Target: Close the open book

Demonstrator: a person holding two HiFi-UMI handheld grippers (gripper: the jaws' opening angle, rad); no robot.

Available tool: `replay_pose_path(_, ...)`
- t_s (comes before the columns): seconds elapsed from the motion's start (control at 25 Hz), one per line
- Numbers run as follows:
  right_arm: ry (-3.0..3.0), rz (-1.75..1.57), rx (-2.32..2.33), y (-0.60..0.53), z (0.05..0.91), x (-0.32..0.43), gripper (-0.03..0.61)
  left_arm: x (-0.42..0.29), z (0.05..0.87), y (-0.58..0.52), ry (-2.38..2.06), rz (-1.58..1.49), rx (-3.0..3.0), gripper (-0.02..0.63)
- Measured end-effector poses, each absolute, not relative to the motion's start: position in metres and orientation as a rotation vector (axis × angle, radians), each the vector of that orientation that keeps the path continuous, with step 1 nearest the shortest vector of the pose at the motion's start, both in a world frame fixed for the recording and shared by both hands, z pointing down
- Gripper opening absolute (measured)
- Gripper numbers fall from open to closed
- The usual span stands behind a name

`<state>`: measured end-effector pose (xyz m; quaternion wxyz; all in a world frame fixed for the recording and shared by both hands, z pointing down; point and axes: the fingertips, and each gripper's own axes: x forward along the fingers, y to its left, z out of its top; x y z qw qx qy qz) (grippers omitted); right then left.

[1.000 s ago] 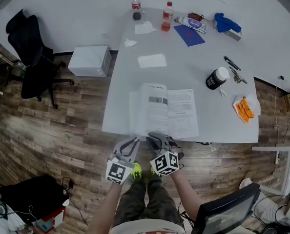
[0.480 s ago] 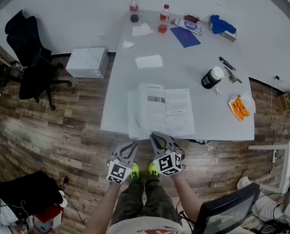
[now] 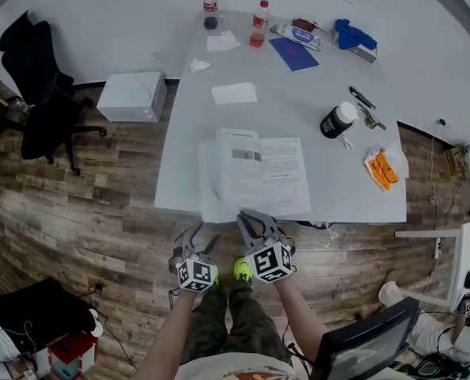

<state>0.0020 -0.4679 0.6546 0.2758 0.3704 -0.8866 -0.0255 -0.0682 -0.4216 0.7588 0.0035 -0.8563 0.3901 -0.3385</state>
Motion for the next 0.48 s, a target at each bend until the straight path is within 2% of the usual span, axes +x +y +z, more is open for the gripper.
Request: replay_pose_path(0.48, -2.409, -0.045, 1.028, -0.467, 0.649, 0.013, 0.032, -0.064, 0.762, -0.454, 1.291, -1.065, -2.514, 0.250)
